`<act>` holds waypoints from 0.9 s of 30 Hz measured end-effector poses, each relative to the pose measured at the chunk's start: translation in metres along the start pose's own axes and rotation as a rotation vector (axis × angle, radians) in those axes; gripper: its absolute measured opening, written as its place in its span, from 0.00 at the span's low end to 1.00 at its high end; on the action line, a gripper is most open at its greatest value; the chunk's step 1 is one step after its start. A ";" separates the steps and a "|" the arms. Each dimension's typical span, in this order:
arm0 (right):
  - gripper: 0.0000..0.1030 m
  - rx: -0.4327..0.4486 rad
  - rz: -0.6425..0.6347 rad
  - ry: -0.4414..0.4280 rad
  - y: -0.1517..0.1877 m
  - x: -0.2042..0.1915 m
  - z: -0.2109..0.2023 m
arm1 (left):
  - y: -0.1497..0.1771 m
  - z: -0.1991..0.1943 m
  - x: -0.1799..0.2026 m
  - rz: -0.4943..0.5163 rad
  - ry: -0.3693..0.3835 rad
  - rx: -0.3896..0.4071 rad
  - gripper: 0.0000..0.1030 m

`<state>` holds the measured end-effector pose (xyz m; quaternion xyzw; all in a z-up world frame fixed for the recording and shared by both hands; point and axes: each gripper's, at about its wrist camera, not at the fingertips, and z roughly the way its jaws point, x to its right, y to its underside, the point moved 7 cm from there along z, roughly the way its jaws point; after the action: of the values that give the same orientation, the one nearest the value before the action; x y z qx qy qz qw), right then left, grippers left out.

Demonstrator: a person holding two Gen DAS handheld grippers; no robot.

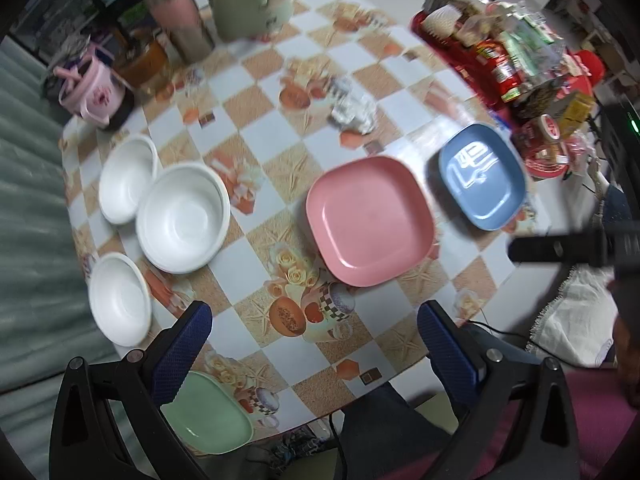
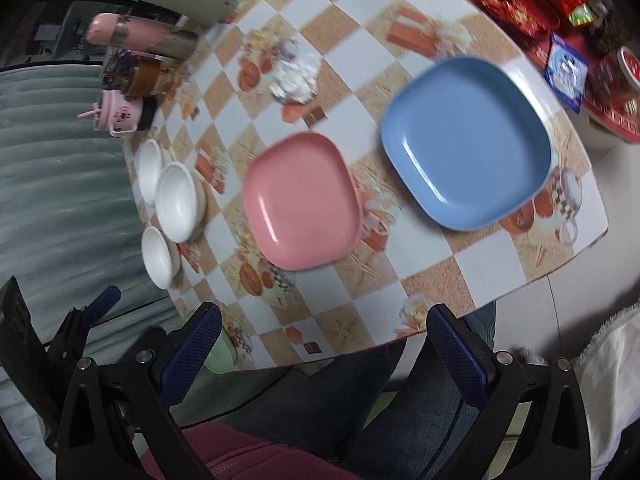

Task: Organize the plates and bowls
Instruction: 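Move both grippers toward the pink square plate's rim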

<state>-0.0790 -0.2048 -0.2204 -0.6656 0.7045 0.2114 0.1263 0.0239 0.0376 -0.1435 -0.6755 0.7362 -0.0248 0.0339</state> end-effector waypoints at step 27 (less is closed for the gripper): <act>1.00 -0.010 0.025 -0.061 -0.086 -0.004 0.108 | -0.052 0.181 -0.043 -0.275 -0.044 -0.126 1.00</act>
<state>-0.0043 -0.1534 -0.3247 -0.6507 0.7075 0.2366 0.1418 0.0943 0.0773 -0.3187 -0.7711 0.6359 0.0318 0.0036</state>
